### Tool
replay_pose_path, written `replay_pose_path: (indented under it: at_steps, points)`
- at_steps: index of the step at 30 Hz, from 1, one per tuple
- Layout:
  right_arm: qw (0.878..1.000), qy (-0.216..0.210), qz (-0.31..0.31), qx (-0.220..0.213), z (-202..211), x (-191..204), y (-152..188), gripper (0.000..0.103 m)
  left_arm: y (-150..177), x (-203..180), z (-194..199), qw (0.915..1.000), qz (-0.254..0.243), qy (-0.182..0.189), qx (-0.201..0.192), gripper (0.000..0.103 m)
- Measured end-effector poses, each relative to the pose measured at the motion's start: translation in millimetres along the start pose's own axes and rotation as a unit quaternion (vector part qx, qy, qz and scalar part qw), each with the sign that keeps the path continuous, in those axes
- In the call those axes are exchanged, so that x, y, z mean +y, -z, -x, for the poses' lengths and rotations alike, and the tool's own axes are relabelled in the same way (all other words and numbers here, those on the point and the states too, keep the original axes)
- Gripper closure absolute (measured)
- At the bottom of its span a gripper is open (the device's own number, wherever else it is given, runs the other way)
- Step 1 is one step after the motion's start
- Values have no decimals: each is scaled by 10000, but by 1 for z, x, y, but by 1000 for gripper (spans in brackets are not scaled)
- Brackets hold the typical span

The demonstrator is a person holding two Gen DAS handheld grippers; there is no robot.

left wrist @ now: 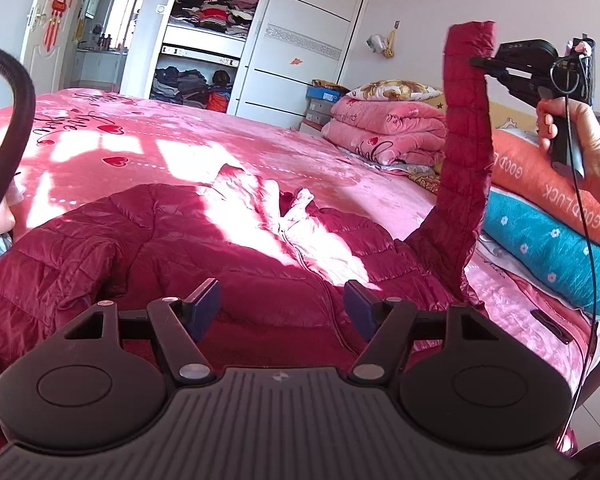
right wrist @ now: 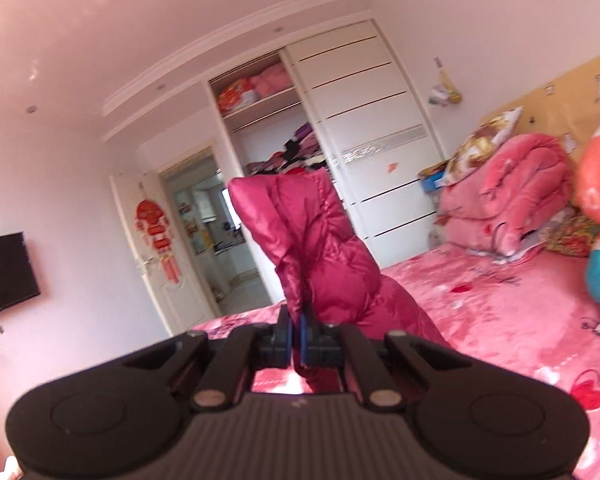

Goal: Fold large clothes
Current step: 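Lift the sleeve with the right gripper and lay it across the jacket body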

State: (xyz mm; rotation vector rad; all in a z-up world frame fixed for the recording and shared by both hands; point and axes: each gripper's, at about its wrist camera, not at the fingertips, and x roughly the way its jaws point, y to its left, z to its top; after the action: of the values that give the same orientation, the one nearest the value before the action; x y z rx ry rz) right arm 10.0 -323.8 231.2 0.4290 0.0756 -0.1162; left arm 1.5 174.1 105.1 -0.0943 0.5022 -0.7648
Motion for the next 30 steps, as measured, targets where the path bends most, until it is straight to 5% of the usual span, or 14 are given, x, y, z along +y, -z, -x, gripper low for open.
replay_pose_path:
  at_steps: [4,11,22,30]
  points:
    - [9965,-640,56,544,-43,50,39,102,-2,10,8,9998,114,-8,-156,18]
    - [9847,-1103,-127,1346,-102,100,123,102,-4,20,13,9984,499,74,-257,16]
    - [9639,-930,-405,2460,-123,120,239,102,-6,19,11,9952,943,74,-257,15]
    - [9521,-858,-419,2906,-116,120,281,100,-10,18,14,9935,1086,46,-335,14]
